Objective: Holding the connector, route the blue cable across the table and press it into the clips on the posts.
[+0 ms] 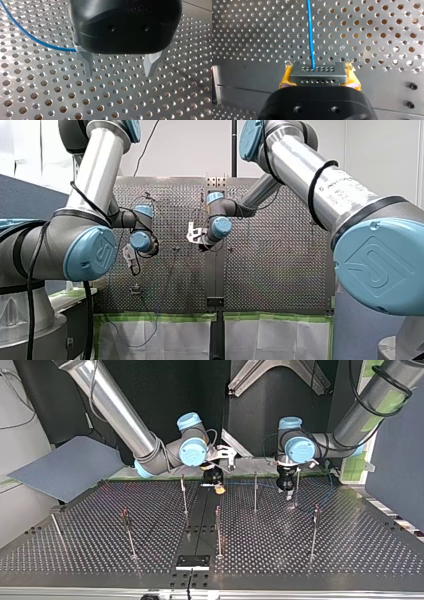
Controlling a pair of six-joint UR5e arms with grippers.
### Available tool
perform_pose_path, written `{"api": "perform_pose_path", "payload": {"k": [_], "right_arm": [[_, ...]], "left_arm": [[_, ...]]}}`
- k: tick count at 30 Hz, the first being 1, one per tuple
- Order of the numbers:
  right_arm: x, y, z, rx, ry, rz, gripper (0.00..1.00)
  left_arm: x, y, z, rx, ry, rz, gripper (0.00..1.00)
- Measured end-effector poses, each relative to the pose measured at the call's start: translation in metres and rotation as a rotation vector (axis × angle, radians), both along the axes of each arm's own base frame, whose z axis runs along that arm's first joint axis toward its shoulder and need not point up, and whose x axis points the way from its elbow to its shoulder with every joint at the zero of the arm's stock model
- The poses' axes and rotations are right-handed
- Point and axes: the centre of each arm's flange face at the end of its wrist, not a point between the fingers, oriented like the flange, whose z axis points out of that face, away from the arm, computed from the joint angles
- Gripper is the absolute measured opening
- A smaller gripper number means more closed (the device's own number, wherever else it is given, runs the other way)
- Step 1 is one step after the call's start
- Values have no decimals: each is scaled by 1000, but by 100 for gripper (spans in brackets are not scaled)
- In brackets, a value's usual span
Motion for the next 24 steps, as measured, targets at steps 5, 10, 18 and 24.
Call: {"api": "perform_pose_path", "payload": {"k": [5,10,18,24], "right_arm": [[-1,-5,-2,2,7,-4,0],[1,-11,-16,25,34,-6,0],[0,-10,-61,93,102,-6,0],[-1,-8,-92,125,133,-6,0]], "left_arm": [[2,3,-7,4,22,-3,100],[1,4,-29,4,72,-6,100],[0,4,-38,4,89,-6,100],[0,4,-38,4,90,-6,100]]}}
